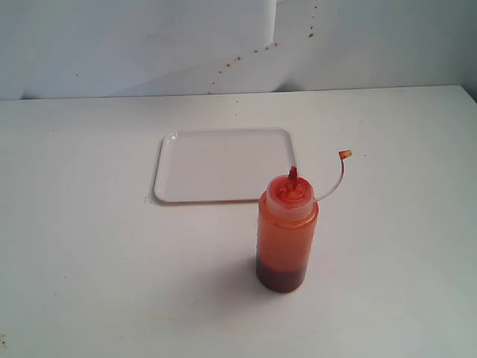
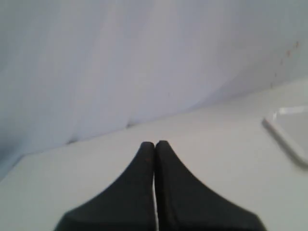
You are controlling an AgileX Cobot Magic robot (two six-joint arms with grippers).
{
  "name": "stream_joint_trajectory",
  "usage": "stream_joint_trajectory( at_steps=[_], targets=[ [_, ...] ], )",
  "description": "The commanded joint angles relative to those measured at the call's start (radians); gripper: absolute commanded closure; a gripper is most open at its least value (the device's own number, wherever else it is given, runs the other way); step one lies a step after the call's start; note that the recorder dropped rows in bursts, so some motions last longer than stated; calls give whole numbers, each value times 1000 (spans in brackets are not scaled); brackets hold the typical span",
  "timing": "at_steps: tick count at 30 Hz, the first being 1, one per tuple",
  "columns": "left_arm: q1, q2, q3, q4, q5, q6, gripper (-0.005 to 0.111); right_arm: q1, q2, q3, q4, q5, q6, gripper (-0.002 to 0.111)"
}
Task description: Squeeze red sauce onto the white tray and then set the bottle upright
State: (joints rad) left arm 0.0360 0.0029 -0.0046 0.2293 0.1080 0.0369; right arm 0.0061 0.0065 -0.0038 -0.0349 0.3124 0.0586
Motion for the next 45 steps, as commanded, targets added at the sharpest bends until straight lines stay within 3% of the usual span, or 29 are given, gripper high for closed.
stream_joint_trajectory(
  at_steps=[1, 3, 7, 9, 12, 15, 16, 18, 19, 20, 21, 22, 24, 29, 32, 35, 36, 38, 42, 45],
  targets=[
    [-5, -3, 5, -101, -410, -235, 107, -6, -6, 4, 2, -12, 2, 108],
    [-5, -3, 5, -101, -620, -309, 107, -6, -6, 4, 2, -12, 2, 108],
    [-5, -3, 5, -99, -1170, -305, 107, -6, -6, 4, 2, -12, 2, 108],
    [-5, -3, 5, -107, -1329, -305, 107, -6, -6, 4, 2, -12, 2, 108],
    [-5, -3, -22, -115, -1326, -375, 107, -6, -6, 4, 2, -12, 2, 108],
    [-5, -3, -124, -61, -914, -462, 107, -6, -6, 4, 2, -12, 2, 108],
    [-5, 34, -208, -50, -594, -524, 107, -6, -6, 4, 2, -12, 2, 108],
    [-5, 156, -250, 27, -498, -664, 107, -6, -6, 4, 2, -12, 2, 108],
    [-5, 209, -250, 108, -537, -724, 107, -6, -6, 4, 2, -12, 2, 108],
    [-5, 327, -250, 347, -644, -917, 107, -6, -6, 4, 2, -12, 2, 108],
    [-5, 379, -250, 453, -701, -1003, 107, -6, -6, 4, 2, -12, 2, 108],
    [-5, 522, -250, 692, -864, -1113, 107, -6, -6, 4, 2, -12, 2, 108],
    [-5, 738, -250, 860, -1062, -1127, 107, -6, -6, 4, 2, -12, 2, 108],
    [-5, 1245, -250, 928, -1306, -1101, 107, -6, -6, 4, 2, -12, 2, 108],
    [-8, 1461, -251, 963, -1329, -944, 107, -6, -6, 4, 2, -12, 2, 108],
    [-81, 1566, -256, 961, -1329, -714, 107, -6, -6, 4, 2, -12, 2, 108],
    [-141, 1594, -256, 961, -1329, -568, 107, -6, -6, 4, 2, -12, 2, 108],
    [-210, 1623, -256, 935, -1329, -436, 107, -6, -6, 4, 2, -12, 2, 108],
    [-240, 1646, -258, 746, -1329, -417, 107, -6, -6, 4, 2, -12, 2, 108],
    [-240, 1655, -276, 747, -1326, -304, 107, -6, -6, 4, 2, -12, 2, 108]
  ],
)
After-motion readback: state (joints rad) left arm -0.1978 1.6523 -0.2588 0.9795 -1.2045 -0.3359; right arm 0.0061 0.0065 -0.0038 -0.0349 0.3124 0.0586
